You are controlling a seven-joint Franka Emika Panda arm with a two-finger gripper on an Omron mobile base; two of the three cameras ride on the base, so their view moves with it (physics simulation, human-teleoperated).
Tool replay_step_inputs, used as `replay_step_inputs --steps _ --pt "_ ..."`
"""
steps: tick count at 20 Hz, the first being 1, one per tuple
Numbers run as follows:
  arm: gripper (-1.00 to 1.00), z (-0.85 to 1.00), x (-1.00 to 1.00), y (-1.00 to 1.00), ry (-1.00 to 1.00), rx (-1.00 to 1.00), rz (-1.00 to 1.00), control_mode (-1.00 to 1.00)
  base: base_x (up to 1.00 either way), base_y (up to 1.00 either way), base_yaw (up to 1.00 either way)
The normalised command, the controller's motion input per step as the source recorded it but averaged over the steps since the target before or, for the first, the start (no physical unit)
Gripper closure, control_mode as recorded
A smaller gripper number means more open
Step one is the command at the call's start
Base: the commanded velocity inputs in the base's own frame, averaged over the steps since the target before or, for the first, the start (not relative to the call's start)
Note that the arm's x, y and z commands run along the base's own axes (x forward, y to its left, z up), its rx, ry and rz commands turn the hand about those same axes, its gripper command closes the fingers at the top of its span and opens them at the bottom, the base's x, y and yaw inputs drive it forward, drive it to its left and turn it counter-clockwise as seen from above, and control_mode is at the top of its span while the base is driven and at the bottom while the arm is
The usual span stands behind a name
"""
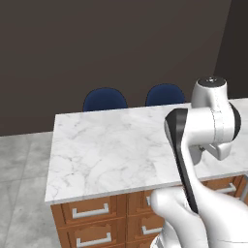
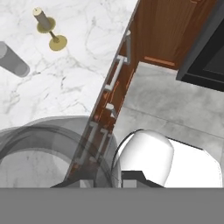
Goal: Pick the jar and candle from the dining table and place them in the open cabinet. Close the cabinet after placing the objects.
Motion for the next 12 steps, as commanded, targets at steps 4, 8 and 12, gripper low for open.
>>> replay_step_inputs --steps 4,8,12 --pt "1.0 0.0 0.0 0.06 0.0 0.0 0.0 1.0 -0.08 0.01 0.0" --pt "1.0 0.0 0.0 0.0 0.0 0.0 0.0 1.0 -0.33 0.0 -0.02" --pt "1.0 0.0 0.0 0.0 0.0 0.0 0.0 1.0 -0.36 0.0 -0.08"
